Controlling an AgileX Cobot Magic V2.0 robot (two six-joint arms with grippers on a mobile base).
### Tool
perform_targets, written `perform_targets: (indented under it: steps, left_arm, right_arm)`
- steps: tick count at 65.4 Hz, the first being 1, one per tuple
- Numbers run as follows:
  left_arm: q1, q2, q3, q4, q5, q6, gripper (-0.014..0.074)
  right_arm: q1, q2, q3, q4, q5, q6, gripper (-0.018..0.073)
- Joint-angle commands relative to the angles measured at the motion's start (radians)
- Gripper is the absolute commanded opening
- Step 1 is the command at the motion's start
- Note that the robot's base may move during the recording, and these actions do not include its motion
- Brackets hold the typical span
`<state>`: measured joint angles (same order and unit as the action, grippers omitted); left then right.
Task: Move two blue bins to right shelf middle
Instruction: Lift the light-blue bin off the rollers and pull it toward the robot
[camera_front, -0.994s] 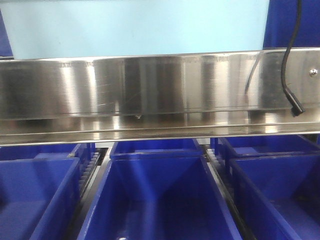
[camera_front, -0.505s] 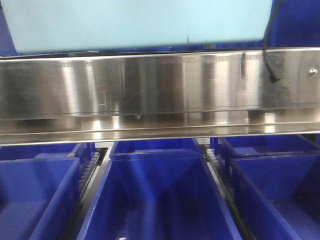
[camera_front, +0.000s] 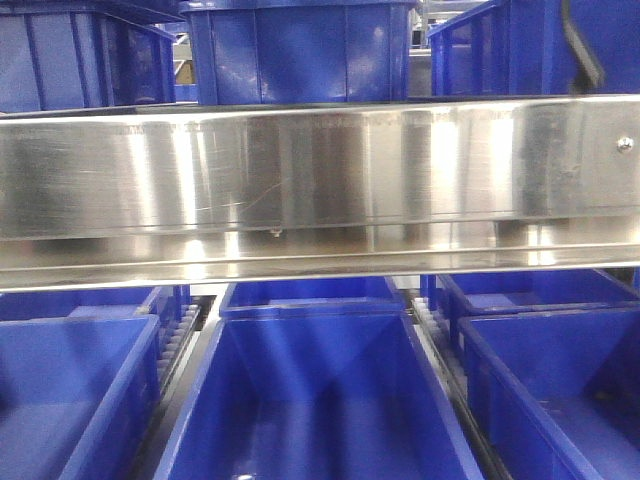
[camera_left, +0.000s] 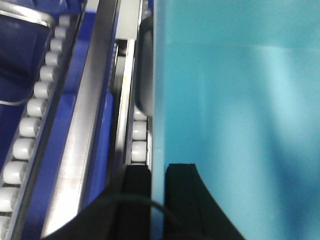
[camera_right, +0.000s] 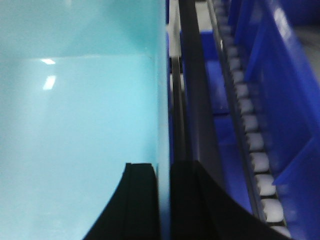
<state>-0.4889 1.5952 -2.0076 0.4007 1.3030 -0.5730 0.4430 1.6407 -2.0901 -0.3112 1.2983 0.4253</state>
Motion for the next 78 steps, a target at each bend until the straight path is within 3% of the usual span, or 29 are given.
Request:
perform_targets:
  steps: [1,30,78]
  left_arm:
    - [-0.029,-0.025,-0.022,-0.014,-0.082,-0.006,-0.0111]
    - [-0.029,-0.025,-0.022,0.038,-0.082,-0.006,-0.0111]
    - [-0.029,-0.025,-0.022,0.040,-0.082,-0.006,-0.0111]
  right_arm:
    - [0.027,-0.012,-0.024,0.034,-0.077,0.001,-0.0162]
    - [0.035,-0.007,-0.024,-0.005,-0.077,0.001,-0.0162]
    - [0.035,-0.007,-0.024,-0.005,-0.105,0.001,-0.0162]
